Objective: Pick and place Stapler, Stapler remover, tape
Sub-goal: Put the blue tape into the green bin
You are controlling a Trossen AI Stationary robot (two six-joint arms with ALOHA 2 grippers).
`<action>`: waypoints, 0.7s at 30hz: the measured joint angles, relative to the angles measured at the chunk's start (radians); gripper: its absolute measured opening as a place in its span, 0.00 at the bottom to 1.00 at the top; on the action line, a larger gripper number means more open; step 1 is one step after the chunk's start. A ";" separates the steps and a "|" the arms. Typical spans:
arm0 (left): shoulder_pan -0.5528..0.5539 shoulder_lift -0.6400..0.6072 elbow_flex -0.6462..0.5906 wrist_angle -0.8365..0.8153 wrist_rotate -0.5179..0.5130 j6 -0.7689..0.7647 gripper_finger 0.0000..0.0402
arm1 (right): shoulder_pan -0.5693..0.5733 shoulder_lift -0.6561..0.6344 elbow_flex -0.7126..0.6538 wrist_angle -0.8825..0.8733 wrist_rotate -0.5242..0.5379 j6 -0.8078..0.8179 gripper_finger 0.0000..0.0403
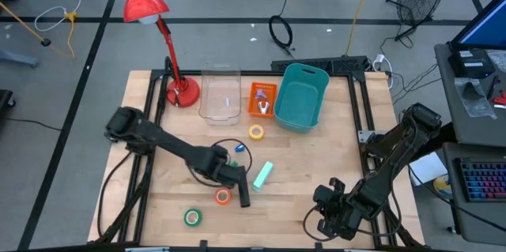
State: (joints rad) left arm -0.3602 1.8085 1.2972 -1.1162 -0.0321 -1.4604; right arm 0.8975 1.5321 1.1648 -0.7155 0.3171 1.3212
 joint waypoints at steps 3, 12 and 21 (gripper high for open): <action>-0.007 -0.098 0.000 0.024 -0.054 -0.009 0.07 | -0.008 -0.015 0.000 0.001 0.026 -0.006 0.01; 0.081 -0.285 0.052 0.438 -0.299 0.167 0.07 | -0.013 -0.117 0.000 0.003 0.109 -0.028 0.01; 0.270 -0.190 0.221 0.667 -0.243 0.432 0.07 | -0.012 -0.243 0.000 0.061 0.222 -0.095 0.01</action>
State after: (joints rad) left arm -0.0897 1.6187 1.5179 -0.4495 -0.2747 -1.0282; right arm 0.8852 1.2888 1.1648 -0.6542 0.5394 1.2258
